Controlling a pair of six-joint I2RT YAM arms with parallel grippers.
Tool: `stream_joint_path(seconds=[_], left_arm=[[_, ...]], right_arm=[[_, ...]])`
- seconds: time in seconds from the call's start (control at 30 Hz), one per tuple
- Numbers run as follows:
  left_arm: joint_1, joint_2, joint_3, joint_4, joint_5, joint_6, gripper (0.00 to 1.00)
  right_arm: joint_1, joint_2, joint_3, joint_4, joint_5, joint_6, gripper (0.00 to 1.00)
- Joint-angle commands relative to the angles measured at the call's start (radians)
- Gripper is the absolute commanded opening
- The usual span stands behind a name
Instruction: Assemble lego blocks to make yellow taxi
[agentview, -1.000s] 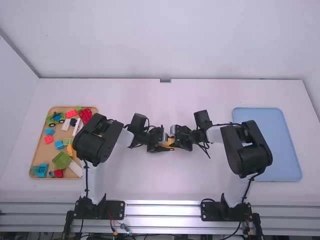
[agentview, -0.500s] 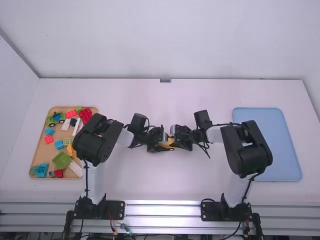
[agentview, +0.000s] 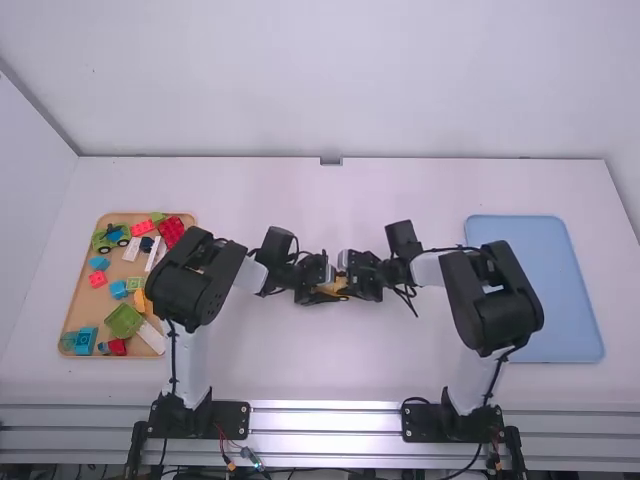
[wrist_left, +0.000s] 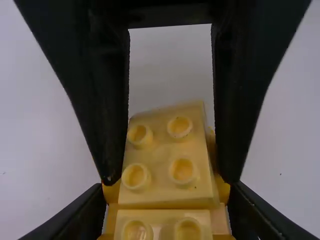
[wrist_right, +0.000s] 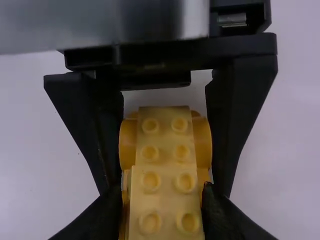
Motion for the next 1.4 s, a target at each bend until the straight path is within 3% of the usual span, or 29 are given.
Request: stream_joint_path(seconds=[0.0,0.1,0.2,0.33,0.4,0.47,0.57,0.87,0.9,0.93,0.97,1.0,1.37], left_arm=[[-0.008,0.014,0.002,-0.003,-0.005,-0.003,0.56],[-0.007,0.014,0.002,-0.003,-0.005,-0.003,0.56],[-0.008,0.014,0.002,-0.003,-0.005,-0.003,0.56],[-0.008,0.014,0.002,-0.003,-0.004,-0.003,0.56],[-0.007,0.014,0.002,-0.003,-0.005,-0.003,0.56],[-0.008,0.014,0.002,-0.003,-0.004,-0.003,0.56],[-0.008,0.014,0.002,-0.003,-0.005,-0.003,0.55],[-0.008,0.014,0.002,-0.003,-0.004,-0.003,0.54],[-0.008,0.014,0.002,-0.003,-0.005,-0.003,0.54],[-0.008,0.014,0.002,-0.004,-0.005,-0.003,0.54],[-0.007,0.014,0.002,-0.003,-0.004,-0.003,0.54],[-0.008,0.014,0.002,-0.004,-0.004,-0.003,0.54],[-0.008,0.014,0.002,-0.004,-0.005,-0.003,0.53]], right_arm=[[-0.002,0.015,-0.007,0.005,0.041,0.034,0.45],[-0.010,0.015,-0.008,0.012,0.040,0.045,0.36],[-0.015,0.015,-0.008,0.013,0.040,0.045,0.16],[-0.014,0.015,-0.008,0.013,0.041,0.045,0.13],[-0.014,0.015,-0.008,0.013,0.041,0.045,0.16],[-0.014,0.015,-0.008,0.018,0.040,0.045,0.38],[-0.015,0.015,-0.008,0.023,0.011,0.045,0.56],[-0.096,-0.050,-0.008,0.011,-0.238,0.021,0.61],[-0.103,-0.056,-0.008,0.000,-0.249,0.010,0.56],[-0.114,-0.065,-0.008,-0.019,-0.249,-0.009,0.37],[-0.121,-0.070,-0.008,-0.033,-0.236,-0.011,0.06],[-0.122,-0.070,-0.008,-0.034,-0.230,-0.008,0.00],[-0.011,-0.067,-0.010,-0.051,0.057,0.064,0.00]])
